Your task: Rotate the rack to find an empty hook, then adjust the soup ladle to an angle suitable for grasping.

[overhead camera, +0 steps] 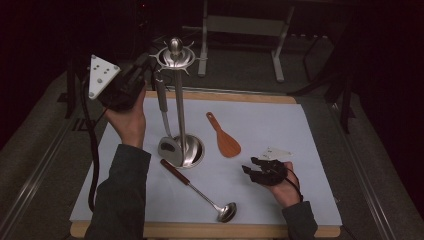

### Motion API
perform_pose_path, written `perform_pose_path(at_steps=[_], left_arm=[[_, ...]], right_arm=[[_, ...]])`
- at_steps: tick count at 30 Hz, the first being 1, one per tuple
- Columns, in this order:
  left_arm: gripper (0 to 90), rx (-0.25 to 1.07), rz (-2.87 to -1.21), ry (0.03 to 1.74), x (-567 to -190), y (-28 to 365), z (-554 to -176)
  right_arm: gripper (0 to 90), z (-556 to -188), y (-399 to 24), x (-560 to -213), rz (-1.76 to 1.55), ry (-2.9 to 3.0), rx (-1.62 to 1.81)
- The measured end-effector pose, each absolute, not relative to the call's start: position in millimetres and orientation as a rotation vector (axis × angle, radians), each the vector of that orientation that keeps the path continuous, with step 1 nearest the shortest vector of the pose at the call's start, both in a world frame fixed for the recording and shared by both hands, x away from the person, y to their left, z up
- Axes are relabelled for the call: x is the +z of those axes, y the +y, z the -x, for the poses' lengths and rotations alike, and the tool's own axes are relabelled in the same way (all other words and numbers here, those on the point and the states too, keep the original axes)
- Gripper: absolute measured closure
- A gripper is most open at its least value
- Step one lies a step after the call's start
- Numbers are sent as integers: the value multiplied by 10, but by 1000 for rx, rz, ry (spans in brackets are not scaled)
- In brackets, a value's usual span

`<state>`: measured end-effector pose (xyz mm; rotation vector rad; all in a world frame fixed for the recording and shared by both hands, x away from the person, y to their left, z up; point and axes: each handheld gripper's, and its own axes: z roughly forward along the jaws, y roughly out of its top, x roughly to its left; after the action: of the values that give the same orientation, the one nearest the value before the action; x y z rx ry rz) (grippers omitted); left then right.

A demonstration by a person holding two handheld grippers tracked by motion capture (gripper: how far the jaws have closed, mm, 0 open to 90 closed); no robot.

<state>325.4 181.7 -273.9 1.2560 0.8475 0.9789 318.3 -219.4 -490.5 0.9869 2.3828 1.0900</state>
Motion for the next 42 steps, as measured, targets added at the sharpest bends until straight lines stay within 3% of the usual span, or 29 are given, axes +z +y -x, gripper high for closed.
perform_pose_path(at_steps=[20,28,42], left_arm=[[866,945,-1339,873,-2966,2150,-3094],[843,909,-1377,946,-3333,2359,-3026],[688,831,-1441,1081,-4223,2566,-2810]], right_arm=[[509,-3177,-2192,-4913,-986,2388,1088],[509,-3166,-2150,-4915,-977,2399,1083],[510,-3108,-1954,-4933,-908,2450,1061]])
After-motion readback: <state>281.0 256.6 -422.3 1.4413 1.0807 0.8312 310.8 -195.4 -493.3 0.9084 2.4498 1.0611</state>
